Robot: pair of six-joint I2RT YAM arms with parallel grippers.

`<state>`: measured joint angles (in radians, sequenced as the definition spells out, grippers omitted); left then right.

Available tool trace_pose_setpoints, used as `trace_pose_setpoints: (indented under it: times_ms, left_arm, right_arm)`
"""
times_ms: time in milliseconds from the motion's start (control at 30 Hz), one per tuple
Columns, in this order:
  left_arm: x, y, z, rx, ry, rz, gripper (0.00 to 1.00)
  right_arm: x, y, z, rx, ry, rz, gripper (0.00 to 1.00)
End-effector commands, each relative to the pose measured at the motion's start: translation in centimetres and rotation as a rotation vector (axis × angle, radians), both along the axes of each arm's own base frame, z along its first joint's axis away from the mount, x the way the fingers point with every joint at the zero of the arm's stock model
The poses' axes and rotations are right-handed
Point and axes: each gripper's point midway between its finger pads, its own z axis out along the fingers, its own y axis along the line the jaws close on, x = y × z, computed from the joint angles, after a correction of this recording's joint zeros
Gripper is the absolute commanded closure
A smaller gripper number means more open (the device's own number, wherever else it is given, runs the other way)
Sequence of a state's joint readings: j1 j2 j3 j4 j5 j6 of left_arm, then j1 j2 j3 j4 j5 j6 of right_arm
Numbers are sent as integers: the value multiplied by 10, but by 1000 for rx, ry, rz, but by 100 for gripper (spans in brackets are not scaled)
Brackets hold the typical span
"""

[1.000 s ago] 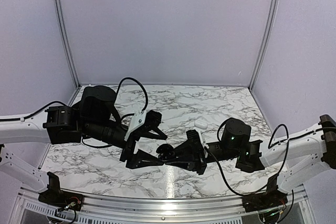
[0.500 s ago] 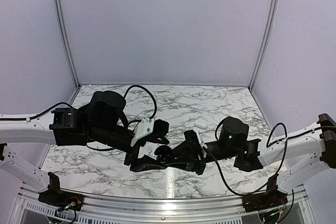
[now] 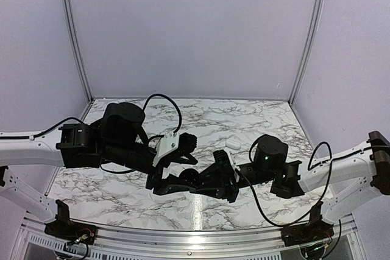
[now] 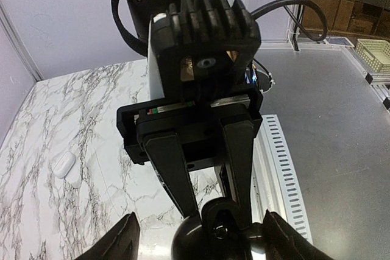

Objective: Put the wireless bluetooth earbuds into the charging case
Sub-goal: Adjust the right earbud in the right side groove of the charging case.

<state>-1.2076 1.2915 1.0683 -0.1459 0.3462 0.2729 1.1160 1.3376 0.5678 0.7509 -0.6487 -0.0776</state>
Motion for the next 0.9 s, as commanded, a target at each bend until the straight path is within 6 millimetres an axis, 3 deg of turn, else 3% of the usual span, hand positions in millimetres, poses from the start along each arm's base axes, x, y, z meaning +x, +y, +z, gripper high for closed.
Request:
trace_pose_setpoints:
  times_ms: [0,867]
  left_arm:
    - [6,-6,1,-32,2,40,30]
    - [37,-8,7,-92,33,214,41]
  right_arm:
    - [-2,2,17,48,-9,28,100]
    - [-16,3,27,64,-43,48,100]
